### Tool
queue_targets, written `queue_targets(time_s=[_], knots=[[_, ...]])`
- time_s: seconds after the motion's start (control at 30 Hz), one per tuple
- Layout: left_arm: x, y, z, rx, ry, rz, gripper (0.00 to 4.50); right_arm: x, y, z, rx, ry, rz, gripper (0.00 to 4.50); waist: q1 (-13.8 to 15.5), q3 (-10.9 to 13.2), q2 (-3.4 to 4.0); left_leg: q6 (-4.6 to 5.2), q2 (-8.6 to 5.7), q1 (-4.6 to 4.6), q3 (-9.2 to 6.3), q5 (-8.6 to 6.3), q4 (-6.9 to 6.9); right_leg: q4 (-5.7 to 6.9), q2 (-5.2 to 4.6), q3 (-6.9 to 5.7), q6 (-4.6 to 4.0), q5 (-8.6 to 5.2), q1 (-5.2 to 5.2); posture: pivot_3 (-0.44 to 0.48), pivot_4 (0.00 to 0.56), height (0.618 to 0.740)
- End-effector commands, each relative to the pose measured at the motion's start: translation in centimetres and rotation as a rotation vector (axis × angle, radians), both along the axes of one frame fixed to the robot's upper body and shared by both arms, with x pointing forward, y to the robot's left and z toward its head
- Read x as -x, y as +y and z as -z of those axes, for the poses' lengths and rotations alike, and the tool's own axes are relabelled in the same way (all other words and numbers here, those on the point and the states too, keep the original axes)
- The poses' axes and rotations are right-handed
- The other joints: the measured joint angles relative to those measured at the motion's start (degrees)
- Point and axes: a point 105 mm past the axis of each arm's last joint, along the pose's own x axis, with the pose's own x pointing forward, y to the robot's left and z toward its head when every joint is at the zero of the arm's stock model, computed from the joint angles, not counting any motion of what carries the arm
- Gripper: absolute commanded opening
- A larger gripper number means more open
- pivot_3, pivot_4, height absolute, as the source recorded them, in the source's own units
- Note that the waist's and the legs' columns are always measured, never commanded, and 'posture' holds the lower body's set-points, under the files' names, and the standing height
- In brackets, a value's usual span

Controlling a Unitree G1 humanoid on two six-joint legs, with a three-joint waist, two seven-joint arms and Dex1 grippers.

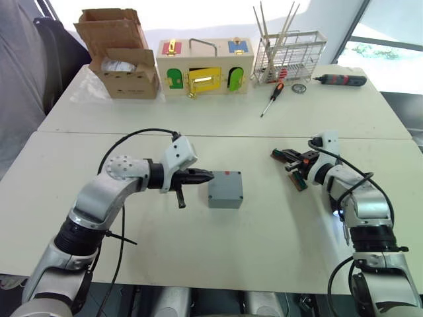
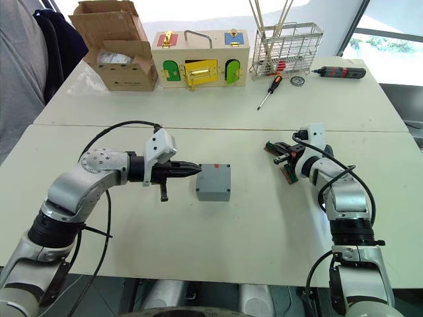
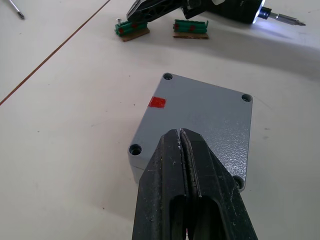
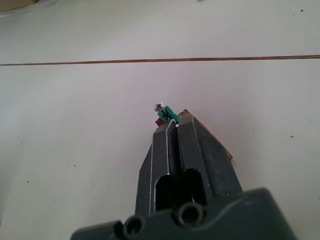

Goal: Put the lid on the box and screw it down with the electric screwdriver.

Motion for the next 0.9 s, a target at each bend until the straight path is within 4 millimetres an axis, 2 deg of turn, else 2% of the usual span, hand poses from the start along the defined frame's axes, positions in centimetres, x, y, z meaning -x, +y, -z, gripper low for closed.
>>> queue_targets(time_s=[0.03, 0.53, 0.63, 0.73, 0.9], knots=[[0.1, 0.0, -0.5, -0.005, -0.037, 0.003, 0.00, -0.2, 0.4, -1.4, -0.003, -0.055, -0.010, 0.03, 0.00, 0.00, 0.00, 0.00, 0.00, 0.00, 0.00, 0.00, 0.00, 0.00, 0.00, 0.00, 0.00, 0.00, 0.00, 0.000, 0.150, 0.735], [-0.2, 0.2, -0.5, -0.005, -0.040, -0.002, 0.00, 0.0, 0.3, -4.4, -0.049, -0.128, 0.021, 0.03, 0.01, 0.00, 0.00, 0.00, 0.00, 0.00, 0.00, 0.00, 0.00, 0.00, 0.00, 0.00, 0.00, 0.00, 0.00, 0.000, 0.150, 0.735], [-0.2, 0.2, -0.6, -0.006, -0.043, 0.000, 0.00, 0.1, 0.5, -6.0, -0.044, -0.172, 0.013, 0.03, 0.02, 0.00, 0.00, 0.00, 0.00, 0.00, 0.01, 0.00, 0.00, 0.00, 0.00, 0.01, 0.00, 0.00, 0.00, 0.000, 0.150, 0.735], [-0.1, 0.5, -0.8, -0.006, -0.044, 0.000, 0.00, 0.9, 1.5, -8.1, -0.063, -0.213, -0.058, 0.03, 0.00, 0.00, 0.01, 0.00, 0.00, 0.00, 0.01, 0.00, 0.00, 0.01, 0.00, 0.01, 0.00, 0.00, -0.02, 0.000, 0.150, 0.735], [0.1, 1.1, -0.5, -0.021, -0.028, -0.001, 0.00, 5.0, 5.8, -9.2, -0.077, -0.162, -0.390, 0.03, 0.07, 0.00, 0.00, 0.01, 0.00, 0.00, -0.01, 0.00, -0.01, 0.00, 0.00, 0.00, 0.00, 0.00, 0.00, 0.000, 0.150, 0.735]])
